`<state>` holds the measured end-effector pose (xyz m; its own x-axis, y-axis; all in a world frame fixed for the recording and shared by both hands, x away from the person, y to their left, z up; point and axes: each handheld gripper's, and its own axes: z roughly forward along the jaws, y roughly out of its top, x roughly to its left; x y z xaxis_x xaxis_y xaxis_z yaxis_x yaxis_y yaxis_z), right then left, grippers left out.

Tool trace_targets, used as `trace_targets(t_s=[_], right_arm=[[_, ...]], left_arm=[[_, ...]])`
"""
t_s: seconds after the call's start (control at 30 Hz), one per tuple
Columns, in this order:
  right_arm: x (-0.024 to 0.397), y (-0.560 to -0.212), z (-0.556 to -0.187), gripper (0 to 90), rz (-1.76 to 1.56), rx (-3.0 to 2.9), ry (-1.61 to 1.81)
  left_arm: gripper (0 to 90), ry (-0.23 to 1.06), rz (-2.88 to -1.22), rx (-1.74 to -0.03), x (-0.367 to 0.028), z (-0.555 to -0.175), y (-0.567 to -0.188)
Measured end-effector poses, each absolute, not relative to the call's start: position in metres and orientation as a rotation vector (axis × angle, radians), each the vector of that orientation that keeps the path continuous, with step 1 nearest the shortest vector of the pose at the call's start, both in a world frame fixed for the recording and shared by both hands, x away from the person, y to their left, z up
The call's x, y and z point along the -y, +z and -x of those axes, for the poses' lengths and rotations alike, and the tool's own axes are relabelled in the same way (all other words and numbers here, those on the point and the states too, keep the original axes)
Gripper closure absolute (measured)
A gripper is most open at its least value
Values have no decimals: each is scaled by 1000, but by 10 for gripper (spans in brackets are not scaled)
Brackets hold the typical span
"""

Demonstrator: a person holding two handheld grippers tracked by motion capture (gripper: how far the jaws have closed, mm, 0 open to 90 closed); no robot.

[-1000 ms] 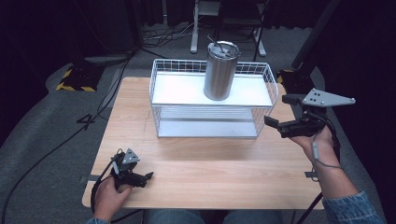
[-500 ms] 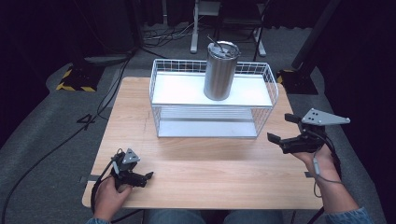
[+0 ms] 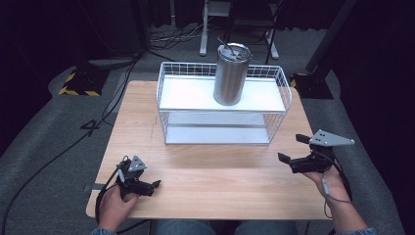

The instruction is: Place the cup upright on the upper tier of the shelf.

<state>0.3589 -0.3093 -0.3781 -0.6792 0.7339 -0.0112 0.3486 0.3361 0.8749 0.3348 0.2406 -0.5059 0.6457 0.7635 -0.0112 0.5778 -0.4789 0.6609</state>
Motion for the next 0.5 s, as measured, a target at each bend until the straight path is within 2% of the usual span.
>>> trace_targets(t_s=[0.5], right_arm=[[317, -428, -352, 6, -1042, -2225, 1239]], left_arm=[[6, 378, -2225, -1039, -241, -335, -506]])
